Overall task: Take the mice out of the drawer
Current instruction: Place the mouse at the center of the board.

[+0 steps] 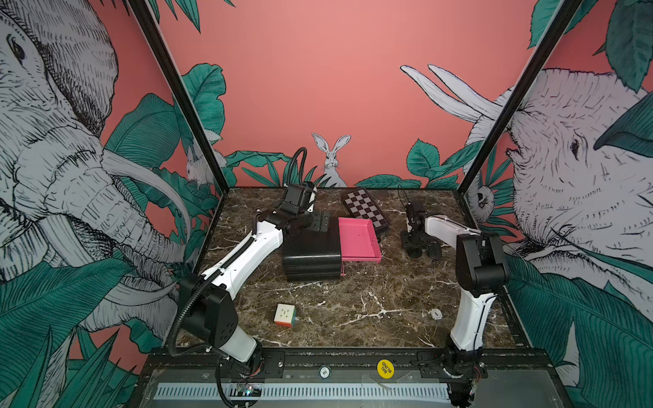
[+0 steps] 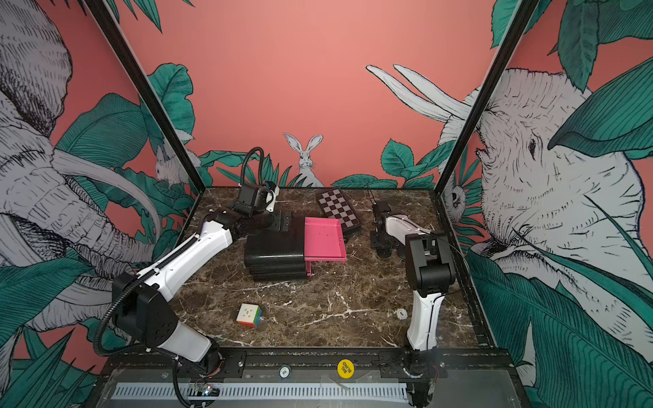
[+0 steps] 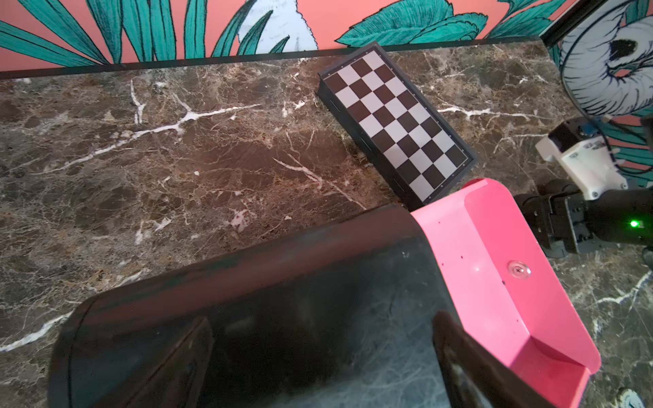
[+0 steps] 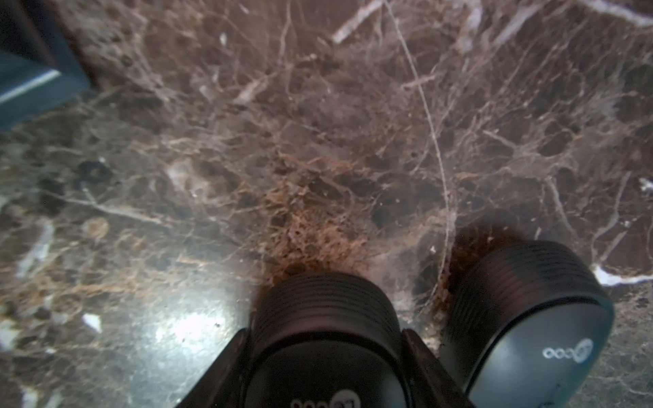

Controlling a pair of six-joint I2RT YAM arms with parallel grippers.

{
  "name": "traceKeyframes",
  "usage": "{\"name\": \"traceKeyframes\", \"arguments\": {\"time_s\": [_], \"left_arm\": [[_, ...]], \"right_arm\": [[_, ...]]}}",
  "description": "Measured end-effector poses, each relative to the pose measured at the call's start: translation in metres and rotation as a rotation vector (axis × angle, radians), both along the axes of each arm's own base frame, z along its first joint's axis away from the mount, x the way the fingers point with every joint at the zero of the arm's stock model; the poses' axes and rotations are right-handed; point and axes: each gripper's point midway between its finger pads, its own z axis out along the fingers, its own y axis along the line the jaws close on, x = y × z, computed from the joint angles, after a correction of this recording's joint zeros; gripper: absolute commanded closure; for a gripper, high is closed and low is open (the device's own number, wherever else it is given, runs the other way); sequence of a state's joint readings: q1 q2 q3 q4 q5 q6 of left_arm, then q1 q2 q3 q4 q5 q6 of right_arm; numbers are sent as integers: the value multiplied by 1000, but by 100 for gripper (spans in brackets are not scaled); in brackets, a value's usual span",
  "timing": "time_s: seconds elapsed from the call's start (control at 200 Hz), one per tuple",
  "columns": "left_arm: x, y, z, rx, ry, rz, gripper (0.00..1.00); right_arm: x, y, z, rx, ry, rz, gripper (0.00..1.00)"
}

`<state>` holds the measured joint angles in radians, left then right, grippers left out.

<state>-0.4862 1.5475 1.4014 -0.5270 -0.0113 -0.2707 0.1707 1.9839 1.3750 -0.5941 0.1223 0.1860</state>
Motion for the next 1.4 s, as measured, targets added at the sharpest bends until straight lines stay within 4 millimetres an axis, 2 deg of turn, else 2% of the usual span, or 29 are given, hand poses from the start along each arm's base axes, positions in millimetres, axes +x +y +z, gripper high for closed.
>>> {"name": "traceKeyframes", "arguments": {"time_s": [0.355,0.485,0.6,0.81,0.97,1.09,1.285,1.4], "left_arm": [[5,-1,13,-17,-27,13,1],[5,-1,13,-20,-25,15,1],[4,-1,13,-21,-25,16,1],[4,-1,13,-21,-25,16,1],[4,-2,13,-24,-24,12,1],[4,-3,13,-27,-21,7,1],[4,-2,19,-20,-33,1,1],[1,13,26,-5,-33,24,1]], "right_arm": [[6,-13,-1,26,12,-35,42],[12,-14,-3,38,10,-43,35],[11,-14,-5,46,18,-48,28],[9,-14,-4,51,19,-57,26],[-1,-10,-1,82,33,-60,24],[1,-3,21,131,-11,-67,21],[11,9,91,222,-176,-94,11],[13,19,120,262,-244,-112,7]]}}
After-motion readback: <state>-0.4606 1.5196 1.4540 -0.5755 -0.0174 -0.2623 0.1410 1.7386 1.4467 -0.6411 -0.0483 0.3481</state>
